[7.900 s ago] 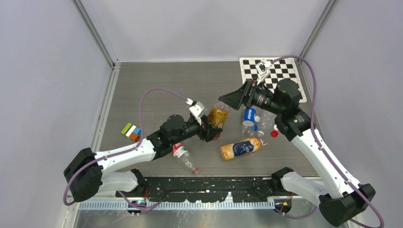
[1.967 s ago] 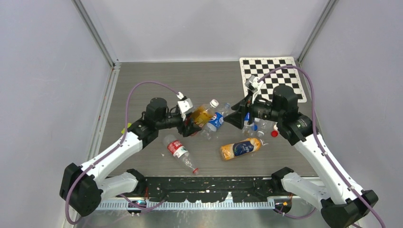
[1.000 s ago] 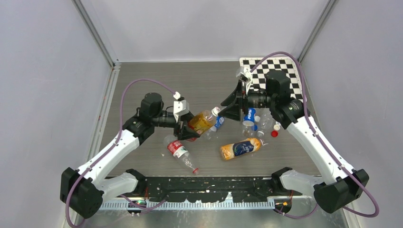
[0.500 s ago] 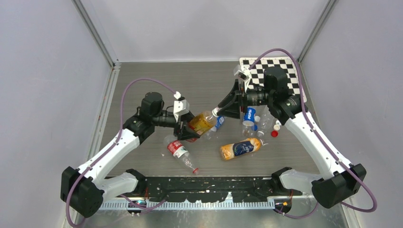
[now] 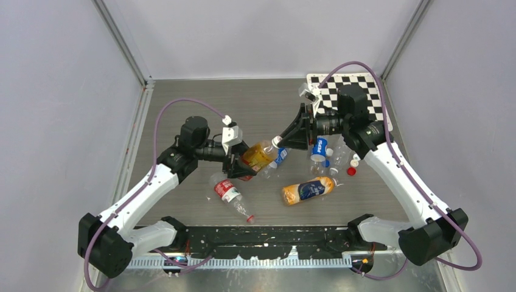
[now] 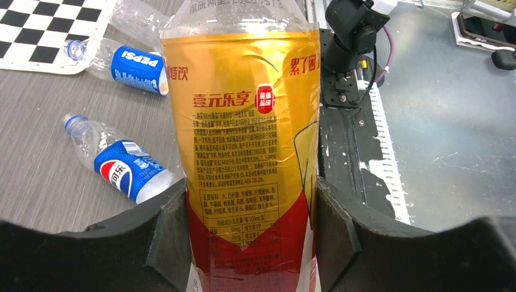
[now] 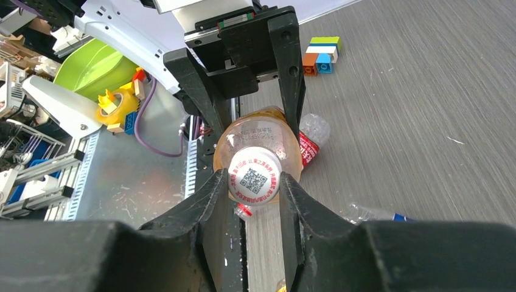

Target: Screw on the bottle caps

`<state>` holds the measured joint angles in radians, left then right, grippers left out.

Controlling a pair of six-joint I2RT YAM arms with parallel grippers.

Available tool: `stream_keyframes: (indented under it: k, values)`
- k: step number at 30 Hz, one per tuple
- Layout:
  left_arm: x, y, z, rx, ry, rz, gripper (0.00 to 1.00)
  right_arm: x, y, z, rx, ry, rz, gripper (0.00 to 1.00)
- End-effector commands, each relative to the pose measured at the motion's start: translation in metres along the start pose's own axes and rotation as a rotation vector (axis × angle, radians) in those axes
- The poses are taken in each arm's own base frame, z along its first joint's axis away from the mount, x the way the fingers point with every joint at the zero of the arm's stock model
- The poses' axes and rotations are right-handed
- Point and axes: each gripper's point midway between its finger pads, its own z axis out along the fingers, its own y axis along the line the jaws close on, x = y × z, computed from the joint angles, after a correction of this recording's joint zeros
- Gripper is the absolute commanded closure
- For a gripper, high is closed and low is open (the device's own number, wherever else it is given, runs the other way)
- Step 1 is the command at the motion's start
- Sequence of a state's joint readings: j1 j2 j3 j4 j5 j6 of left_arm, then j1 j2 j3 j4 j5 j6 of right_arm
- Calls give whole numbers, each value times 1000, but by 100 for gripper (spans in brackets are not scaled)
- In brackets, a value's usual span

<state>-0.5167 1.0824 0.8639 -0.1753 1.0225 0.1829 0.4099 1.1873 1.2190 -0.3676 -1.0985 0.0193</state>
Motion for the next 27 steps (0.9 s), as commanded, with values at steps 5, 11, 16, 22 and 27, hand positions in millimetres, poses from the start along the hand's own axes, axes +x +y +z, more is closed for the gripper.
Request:
stream_keyframes:
  k: [5, 11, 16, 22, 27]
  values:
    - [-22, 19, -3, -187, -1, 145, 100, -9, -3, -3, 67, -28, 63, 98]
    - [-17, 42, 3, -452, 90, 356, 100, 4, -27, -8, 281, -79, 370, 99]
    - [-18, 56, 9, -676, 165, 615, 100, 32, -57, -9, 461, -190, 725, 99]
    - [-25, 53, 30, -874, 225, 884, 100, 57, -78, -16, 574, -388, 1030, 100]
    - [-10, 53, 30, -855, 237, 760, 100, 43, -70, -31, 602, -447, 924, 72]
